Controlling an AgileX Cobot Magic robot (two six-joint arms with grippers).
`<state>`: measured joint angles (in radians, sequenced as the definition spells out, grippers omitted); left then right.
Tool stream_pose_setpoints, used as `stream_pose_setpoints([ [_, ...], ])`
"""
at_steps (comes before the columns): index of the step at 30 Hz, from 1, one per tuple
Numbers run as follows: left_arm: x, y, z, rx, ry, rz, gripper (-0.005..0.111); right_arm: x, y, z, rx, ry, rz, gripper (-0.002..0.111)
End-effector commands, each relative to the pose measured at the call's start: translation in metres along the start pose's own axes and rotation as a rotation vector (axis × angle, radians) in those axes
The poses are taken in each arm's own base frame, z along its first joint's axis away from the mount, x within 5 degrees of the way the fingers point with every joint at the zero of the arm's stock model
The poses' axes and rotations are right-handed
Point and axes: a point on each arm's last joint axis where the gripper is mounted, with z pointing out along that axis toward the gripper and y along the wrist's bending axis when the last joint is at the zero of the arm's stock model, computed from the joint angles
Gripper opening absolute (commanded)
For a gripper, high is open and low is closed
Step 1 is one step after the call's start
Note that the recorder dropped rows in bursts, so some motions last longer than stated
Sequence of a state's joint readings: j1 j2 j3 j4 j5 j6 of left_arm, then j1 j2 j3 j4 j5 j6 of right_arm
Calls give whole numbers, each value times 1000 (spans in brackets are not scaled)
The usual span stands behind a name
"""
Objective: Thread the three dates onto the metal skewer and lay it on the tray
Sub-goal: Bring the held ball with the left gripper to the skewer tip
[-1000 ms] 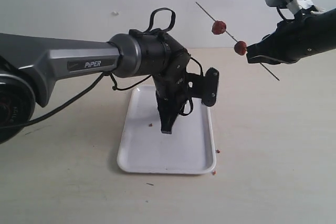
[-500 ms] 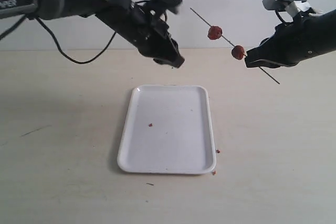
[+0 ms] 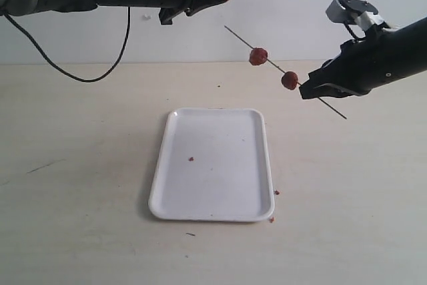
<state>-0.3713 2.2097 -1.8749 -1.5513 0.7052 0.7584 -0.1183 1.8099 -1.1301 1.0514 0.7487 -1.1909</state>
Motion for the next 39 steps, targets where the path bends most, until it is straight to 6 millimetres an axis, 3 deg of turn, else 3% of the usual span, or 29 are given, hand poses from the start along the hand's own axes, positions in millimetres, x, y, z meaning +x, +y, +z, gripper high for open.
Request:
stream_pose_setpoints([
  [1,-6,5,0,-23,-66,-56,29,-3,0,-1,-16,-33,16,0],
  [11,-8,11,1,-55,-102,-93,29,-7,9,-5,-93,-70,-23,0],
  [14,-10,16,-1,-68,-113,-97,29,-4,9,-9,-47,-49,-37,0],
  [22,-10,17,-1,-70,-110,-96,29,-4,37,-50,13,-123,-107,0],
  [39,-15,22,-4,-91,-149,-112,29,0,38,-50,-3,-78,-125,0],
])
